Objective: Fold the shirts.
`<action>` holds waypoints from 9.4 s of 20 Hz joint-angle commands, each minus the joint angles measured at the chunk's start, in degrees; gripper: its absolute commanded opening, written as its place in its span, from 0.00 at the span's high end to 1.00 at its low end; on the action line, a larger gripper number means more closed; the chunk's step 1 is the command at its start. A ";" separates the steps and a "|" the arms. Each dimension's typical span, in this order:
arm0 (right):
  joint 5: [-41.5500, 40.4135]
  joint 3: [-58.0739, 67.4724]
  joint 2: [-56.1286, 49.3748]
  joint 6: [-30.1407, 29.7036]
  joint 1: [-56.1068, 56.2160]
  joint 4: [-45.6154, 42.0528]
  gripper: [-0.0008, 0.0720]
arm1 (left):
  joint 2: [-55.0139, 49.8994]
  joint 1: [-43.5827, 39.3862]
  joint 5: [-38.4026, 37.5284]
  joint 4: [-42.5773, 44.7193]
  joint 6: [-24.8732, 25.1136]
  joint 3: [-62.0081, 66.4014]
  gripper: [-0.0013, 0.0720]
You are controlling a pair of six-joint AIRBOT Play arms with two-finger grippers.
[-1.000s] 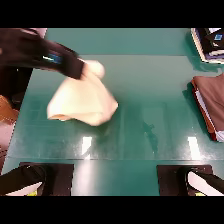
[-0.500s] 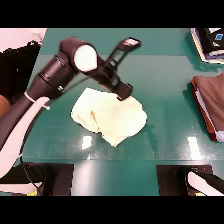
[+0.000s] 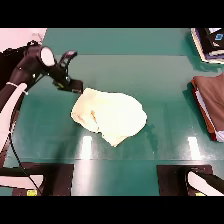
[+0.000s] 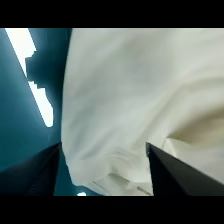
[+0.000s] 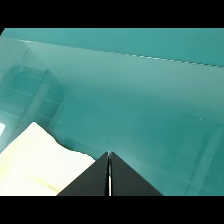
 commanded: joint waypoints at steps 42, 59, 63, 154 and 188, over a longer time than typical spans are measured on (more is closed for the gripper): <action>-7.89 -20.11 -38.73 -1.75 21.68 -2.58 0.97 | 2.03 3.58 9.75 -9.79 2.51 -3.85 0.96; -3.61 19.21 -3.67 -2.34 13.38 -4.79 0.97 | 36.87 3.58 11.30 -9.29 2.51 27.28 0.96; -5.03 20.20 4.42 -2.29 13.35 -10.05 0.97 | 37.97 3.58 11.34 -12.98 2.54 36.39 0.96; 2.56 -66.40 1.40 -1.49 -23.52 -15.54 0.39 | 20.13 11.63 19.39 -24.74 10.03 -34.58 0.96; 9.18 32.13 9.88 1.36 -15.93 -11.72 0.97 | 43.74 11.63 7.76 -21.77 0.02 46.14 0.96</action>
